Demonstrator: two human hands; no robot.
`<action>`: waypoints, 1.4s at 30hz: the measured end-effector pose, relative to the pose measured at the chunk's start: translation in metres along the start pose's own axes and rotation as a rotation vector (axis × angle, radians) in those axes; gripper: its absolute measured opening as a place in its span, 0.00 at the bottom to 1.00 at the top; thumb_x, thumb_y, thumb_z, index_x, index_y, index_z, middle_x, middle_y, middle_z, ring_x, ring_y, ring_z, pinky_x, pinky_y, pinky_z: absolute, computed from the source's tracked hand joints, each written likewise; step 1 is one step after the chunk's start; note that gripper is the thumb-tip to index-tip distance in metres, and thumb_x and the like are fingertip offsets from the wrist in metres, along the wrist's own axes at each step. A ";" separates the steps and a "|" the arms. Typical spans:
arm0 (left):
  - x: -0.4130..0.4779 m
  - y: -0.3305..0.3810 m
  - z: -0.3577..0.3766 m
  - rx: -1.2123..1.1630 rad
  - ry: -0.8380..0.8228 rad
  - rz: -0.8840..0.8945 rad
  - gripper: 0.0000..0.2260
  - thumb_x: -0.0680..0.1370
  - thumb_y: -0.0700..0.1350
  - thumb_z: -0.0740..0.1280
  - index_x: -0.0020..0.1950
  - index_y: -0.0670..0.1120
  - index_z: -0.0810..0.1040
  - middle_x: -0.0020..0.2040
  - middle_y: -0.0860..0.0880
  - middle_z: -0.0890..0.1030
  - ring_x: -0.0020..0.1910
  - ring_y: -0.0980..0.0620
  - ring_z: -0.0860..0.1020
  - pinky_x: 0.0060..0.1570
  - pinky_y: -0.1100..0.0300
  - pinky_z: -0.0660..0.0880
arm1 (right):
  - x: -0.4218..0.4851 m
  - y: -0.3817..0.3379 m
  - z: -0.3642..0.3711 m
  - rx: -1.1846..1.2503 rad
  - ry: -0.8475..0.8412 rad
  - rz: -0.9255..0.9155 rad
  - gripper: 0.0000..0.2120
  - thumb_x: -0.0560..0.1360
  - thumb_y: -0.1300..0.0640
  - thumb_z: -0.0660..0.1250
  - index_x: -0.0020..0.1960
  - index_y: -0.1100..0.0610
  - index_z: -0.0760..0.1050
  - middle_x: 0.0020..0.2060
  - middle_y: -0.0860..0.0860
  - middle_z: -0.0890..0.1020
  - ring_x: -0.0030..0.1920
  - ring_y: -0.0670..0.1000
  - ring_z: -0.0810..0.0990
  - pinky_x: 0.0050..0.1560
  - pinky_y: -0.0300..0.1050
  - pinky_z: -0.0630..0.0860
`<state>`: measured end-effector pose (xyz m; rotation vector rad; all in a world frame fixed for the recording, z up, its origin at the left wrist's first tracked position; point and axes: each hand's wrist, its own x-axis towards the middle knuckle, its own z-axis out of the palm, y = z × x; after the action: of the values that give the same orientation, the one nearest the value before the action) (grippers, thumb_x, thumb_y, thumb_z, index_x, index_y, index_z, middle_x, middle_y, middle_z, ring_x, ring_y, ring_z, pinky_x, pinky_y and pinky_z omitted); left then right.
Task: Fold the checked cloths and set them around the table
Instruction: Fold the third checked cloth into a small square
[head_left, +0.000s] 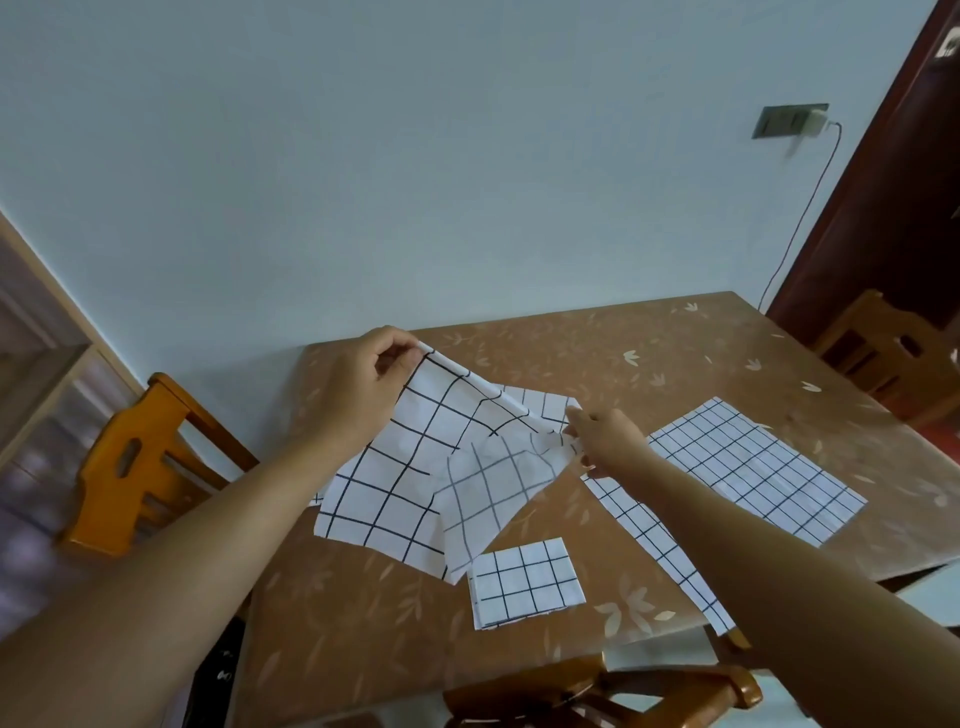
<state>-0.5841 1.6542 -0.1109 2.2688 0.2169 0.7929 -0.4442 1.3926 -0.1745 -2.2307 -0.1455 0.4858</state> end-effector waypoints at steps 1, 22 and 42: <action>0.001 -0.005 -0.003 0.028 0.016 -0.011 0.04 0.81 0.55 0.66 0.49 0.60 0.80 0.43 0.55 0.83 0.42 0.54 0.81 0.44 0.52 0.80 | 0.001 0.001 0.000 0.084 0.031 0.021 0.16 0.80 0.52 0.60 0.45 0.61 0.81 0.37 0.56 0.83 0.36 0.57 0.81 0.42 0.55 0.84; 0.002 -0.031 -0.011 -0.078 0.192 -0.106 0.02 0.82 0.40 0.67 0.51 0.45 0.79 0.41 0.49 0.79 0.38 0.65 0.75 0.41 0.71 0.72 | 0.002 -0.001 -0.009 0.448 -0.154 0.054 0.12 0.79 0.49 0.70 0.53 0.58 0.84 0.37 0.53 0.77 0.35 0.52 0.75 0.40 0.48 0.75; 0.005 -0.054 -0.022 -0.035 0.255 -0.175 0.04 0.83 0.43 0.66 0.54 0.47 0.79 0.44 0.56 0.79 0.42 0.64 0.77 0.43 0.74 0.73 | 0.009 0.026 -0.012 0.551 -0.043 -0.005 0.17 0.70 0.78 0.59 0.44 0.59 0.80 0.40 0.58 0.79 0.42 0.55 0.78 0.39 0.46 0.79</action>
<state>-0.5897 1.7086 -0.1331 2.0793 0.5082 0.9826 -0.4326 1.3692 -0.1900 -1.6815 -0.0316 0.5009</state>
